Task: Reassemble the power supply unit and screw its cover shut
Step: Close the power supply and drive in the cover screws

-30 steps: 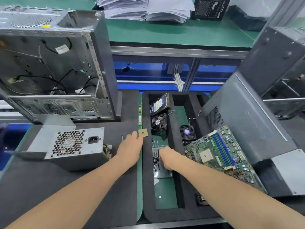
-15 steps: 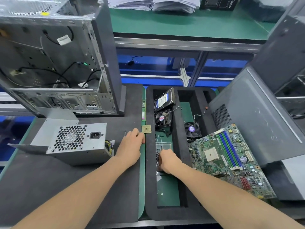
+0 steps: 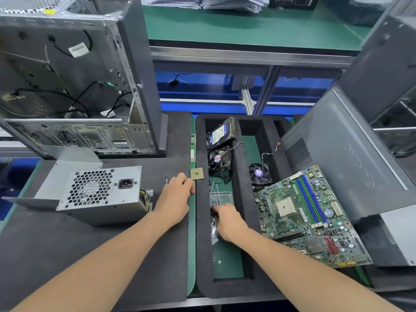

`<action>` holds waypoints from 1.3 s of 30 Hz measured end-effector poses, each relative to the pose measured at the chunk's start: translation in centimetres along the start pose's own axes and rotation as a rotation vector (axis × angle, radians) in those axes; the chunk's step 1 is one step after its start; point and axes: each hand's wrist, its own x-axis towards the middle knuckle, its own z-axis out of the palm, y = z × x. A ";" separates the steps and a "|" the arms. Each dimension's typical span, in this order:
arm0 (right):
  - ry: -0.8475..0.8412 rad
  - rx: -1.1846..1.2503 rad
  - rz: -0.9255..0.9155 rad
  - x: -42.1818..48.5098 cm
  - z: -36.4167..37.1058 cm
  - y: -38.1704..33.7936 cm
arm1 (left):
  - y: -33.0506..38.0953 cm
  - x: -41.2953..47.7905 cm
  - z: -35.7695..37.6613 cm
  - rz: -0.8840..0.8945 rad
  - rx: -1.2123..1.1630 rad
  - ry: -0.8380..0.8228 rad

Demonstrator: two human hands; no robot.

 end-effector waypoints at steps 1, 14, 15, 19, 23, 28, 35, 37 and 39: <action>-0.024 -0.019 -0.008 -0.4 0.5 0.2 | 0.0 0.0 0.0 0.001 0.000 0.001; 0.033 0.195 0.120 -0.4 1.2 0.7 | -0.4 0.2 -0.2 0.014 -0.024 -0.012; 0.030 0.190 0.114 -0.3 1.4 0.8 | -0.4 0.2 -0.3 0.012 -0.024 -0.012; 0.041 0.184 0.102 0.1 1.4 0.9 | -0.3 0.3 -0.3 0.006 -0.034 -0.015; 0.093 0.196 0.114 0.2 1.6 0.6 | -0.3 0.3 -0.3 0.001 -0.040 -0.022; 0.121 0.226 0.052 0.4 2.6 1.4 | -0.3 0.3 -0.3 -0.003 -0.040 -0.026; 0.158 0.201 0.139 0.6 2.5 0.8 | -0.4 0.3 -0.2 0.003 -0.040 -0.023; 0.162 0.175 0.162 0.6 2.3 0.5 | -0.3 0.3 -0.3 0.002 -0.042 -0.022; 0.161 0.136 0.171 0.5 2.2 0.4 | -0.3 0.3 -0.3 0.000 -0.048 -0.020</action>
